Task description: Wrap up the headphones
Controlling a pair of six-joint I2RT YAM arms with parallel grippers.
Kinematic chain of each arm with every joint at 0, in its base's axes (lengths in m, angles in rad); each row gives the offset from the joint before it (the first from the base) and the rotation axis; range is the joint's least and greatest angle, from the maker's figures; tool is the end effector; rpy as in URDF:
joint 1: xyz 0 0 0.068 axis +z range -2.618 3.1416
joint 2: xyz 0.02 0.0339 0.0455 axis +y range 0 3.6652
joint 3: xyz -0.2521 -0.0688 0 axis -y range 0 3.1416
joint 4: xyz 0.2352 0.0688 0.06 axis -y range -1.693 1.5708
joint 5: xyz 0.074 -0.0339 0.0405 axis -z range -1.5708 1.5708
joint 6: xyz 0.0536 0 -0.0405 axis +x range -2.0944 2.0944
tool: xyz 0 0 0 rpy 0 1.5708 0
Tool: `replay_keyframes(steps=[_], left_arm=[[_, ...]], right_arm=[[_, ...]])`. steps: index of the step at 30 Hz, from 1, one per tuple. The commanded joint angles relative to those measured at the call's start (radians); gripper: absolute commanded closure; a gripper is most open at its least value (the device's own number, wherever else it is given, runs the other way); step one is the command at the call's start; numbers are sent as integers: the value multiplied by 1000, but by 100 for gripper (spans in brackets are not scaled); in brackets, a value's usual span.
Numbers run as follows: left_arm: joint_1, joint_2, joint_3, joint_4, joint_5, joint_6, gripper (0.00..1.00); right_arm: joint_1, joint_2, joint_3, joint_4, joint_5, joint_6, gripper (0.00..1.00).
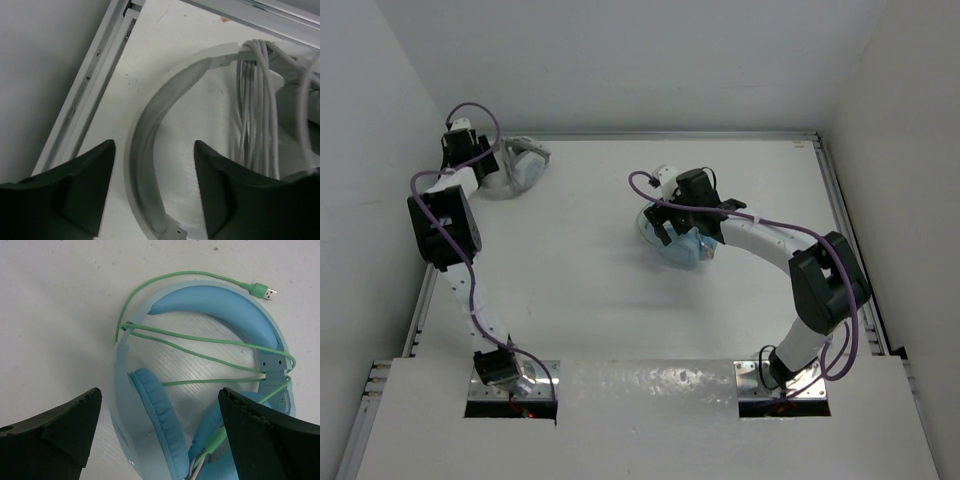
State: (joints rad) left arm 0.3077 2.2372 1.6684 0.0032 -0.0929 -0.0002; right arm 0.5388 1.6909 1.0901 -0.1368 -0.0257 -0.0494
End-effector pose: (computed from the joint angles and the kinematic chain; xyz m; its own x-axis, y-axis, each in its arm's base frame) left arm 0.4882 0.1604 0.1673 -0.5107 -0.1625 -0.8443 -0.3763 0.9252 0.0495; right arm 0.3191 0.1923 0.1945 -0.5504 -0.3865 -0.7400 -0.5571 0.8302 -0.0193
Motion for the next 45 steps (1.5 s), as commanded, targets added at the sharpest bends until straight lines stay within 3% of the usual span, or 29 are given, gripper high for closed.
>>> replay_keyframes(steps=[1,3,4,9,13,16,20,24,29,33,45], left_arm=[[7,-24,44,11,18,19,37],[10,-57,44,0,15,8,21],[11,-91,45,0,-2,9,1],[11,-242,57,-81,-134,54,0],[11,-385,30,-260,-32,155,0],[11,-531,-102,-368,66,222,0],[11,-724,-472,-370,160,281,0],[19,-876,-684,-329,165,298,0],[28,-933,-829,-203,242,310,0],[30,-910,-831,-187,314,292,0],[33,-906,-855,-169,226,289,2]], right_arm=[[-3,-25,11,19,13,34,1],[-3,-55,1,38,21,74,1],[-3,-71,-10,46,21,86,1],[-3,-212,-45,68,53,170,1],[-3,-359,-140,100,162,227,1],[-3,-466,-206,63,321,270,1],[-5,-612,-329,17,578,391,1],[-5,-769,-493,-30,698,509,1],[-3,-951,-616,-84,583,484,1],[-3,-1008,-661,-98,636,506,1],[-3,-1022,-667,-99,708,496,1]])
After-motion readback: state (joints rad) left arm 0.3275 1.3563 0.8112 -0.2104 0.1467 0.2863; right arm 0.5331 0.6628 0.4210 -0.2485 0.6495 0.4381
